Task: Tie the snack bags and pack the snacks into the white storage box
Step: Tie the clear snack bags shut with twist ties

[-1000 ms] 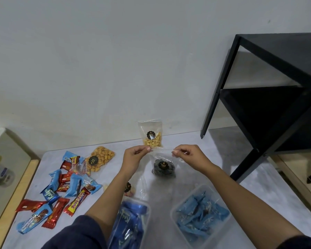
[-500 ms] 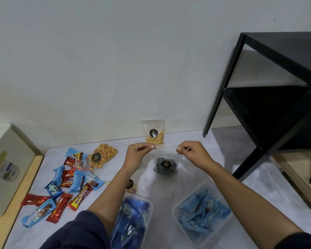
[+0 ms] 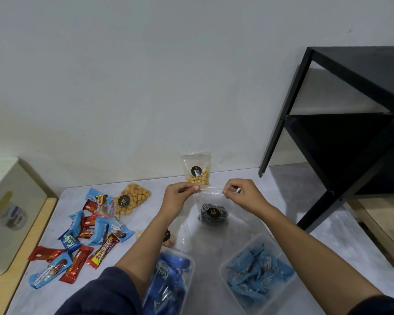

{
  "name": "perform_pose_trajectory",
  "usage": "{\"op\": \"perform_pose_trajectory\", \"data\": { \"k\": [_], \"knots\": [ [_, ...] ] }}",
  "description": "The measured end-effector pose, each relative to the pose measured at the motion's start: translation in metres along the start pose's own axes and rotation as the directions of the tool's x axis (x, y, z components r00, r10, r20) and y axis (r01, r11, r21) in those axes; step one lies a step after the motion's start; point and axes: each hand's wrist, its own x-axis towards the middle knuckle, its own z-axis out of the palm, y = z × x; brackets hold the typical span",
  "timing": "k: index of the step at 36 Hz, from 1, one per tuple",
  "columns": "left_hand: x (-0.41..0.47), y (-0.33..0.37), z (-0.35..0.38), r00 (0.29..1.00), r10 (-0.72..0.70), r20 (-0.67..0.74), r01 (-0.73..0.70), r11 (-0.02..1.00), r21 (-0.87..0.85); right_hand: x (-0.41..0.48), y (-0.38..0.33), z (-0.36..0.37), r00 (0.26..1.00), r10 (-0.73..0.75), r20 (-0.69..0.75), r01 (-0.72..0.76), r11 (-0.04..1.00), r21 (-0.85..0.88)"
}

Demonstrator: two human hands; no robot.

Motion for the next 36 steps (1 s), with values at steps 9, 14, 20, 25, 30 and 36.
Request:
{"op": "perform_pose_trajectory", "data": {
  "k": [9, 14, 20, 25, 30, 36],
  "knots": [
    [0.001, 0.005, 0.008, 1.000, 0.004, 0.020, -0.004, 1.000, -0.013, 0.002, -0.006, 0.003, 1.000, 0.002, 0.000, -0.002, 0.999, 0.032],
    [0.001, 0.004, 0.007, 1.000, 0.007, -0.002, -0.007, 1.000, -0.029, 0.004, -0.008, 0.004, 1.000, -0.010, -0.022, 0.011, 1.000, 0.019],
    [0.000, 0.008, 0.010, 0.999, 0.011, 0.035, -0.011, 1.000, -0.004, 0.009, -0.005, 0.005, 0.996, 0.069, 0.057, -0.067, 0.997, -0.023],
    [-0.001, 0.008, 0.011, 0.999, 0.002, 0.033, -0.002, 1.000, -0.008, 0.009, -0.008, 0.005, 0.997, 0.061, 0.038, -0.059, 0.996, -0.061],
    [-0.002, 0.007, 0.011, 0.999, -0.004, 0.037, 0.004, 1.000, -0.012, 0.010, -0.011, 0.004, 0.995, 0.074, 0.069, -0.068, 0.994, -0.085],
    [-0.004, 0.007, 0.016, 0.999, -0.001, 0.052, 0.002, 1.000, -0.018, 0.011, -0.021, 0.006, 0.997, 0.042, 0.065, -0.032, 0.989, -0.147]
  ]
}}
